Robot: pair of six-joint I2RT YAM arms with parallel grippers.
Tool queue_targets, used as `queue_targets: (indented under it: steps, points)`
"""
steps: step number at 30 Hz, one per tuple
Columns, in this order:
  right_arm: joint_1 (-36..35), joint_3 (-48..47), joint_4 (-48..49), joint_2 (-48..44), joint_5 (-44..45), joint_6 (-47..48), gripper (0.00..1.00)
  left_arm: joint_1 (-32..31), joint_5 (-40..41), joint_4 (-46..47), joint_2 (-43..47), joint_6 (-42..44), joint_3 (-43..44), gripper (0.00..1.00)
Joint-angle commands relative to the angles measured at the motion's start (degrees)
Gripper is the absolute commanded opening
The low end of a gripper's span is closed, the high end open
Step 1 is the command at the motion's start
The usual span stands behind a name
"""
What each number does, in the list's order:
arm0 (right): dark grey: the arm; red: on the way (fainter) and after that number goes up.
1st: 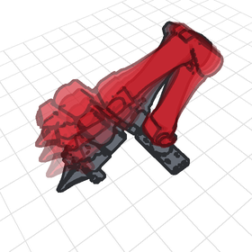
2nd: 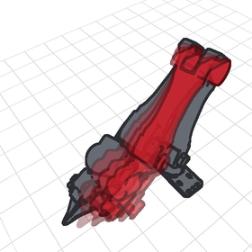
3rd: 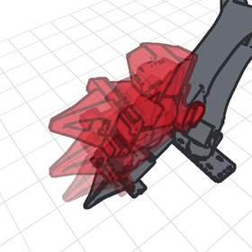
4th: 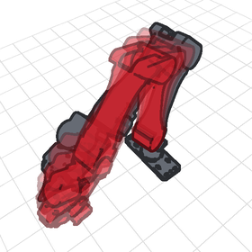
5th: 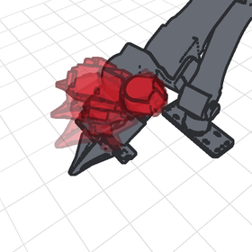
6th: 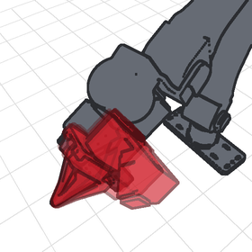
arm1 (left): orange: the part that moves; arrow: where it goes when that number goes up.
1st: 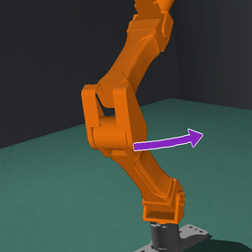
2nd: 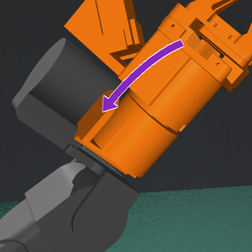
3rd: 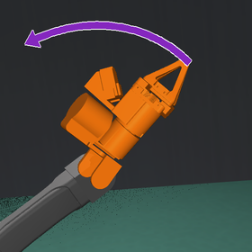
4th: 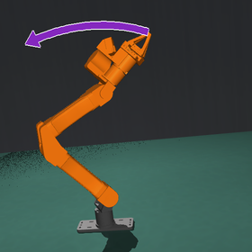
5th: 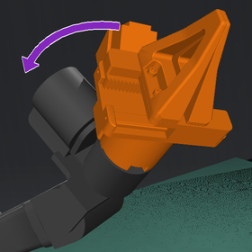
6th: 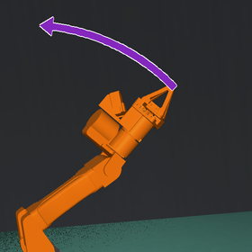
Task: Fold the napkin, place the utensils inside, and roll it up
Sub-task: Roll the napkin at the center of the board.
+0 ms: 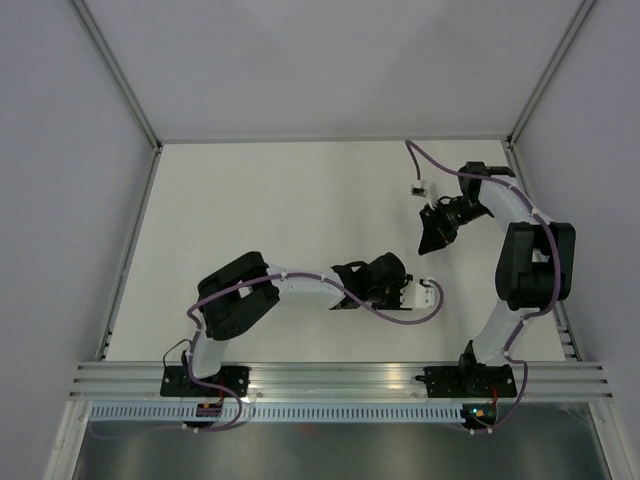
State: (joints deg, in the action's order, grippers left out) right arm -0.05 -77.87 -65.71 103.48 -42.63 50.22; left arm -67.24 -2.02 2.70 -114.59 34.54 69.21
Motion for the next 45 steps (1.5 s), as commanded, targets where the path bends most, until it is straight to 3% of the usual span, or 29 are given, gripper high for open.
queue_targets:
  steps: [1,12,27,32,39,45]
  points:
    - [4.61,-4.74,-5.82,2.15,-5.26,3.83,0.28,2.55,-10.86,-10.94,-1.96,-7.29,3.56,0.44]
    - [13.33,-10.29,-16.02,1.83,-8.35,12.80,0.27,8.53,-28.81,-28.00,-9.16,-15.64,15.86,0.43]
    - [12.71,9.21,-0.12,-25.33,-4.13,17.88,0.37,16.26,-46.31,-38.90,-18.04,-24.17,25.88,0.45]
    - [4.99,13.70,-0.74,-31.14,-1.14,20.10,0.40,17.41,-48.77,-41.19,-20.06,-25.40,27.99,0.46]
    - [-14.06,25.55,11.82,-37.04,11.59,10.96,0.47,17.94,-50.62,-43.13,-22.35,-26.55,29.75,0.46]
    - [-24.45,32.51,20.00,-37.48,20.39,5.69,0.49,18.20,-51.94,-43.57,-23.05,-26.90,30.02,0.47]
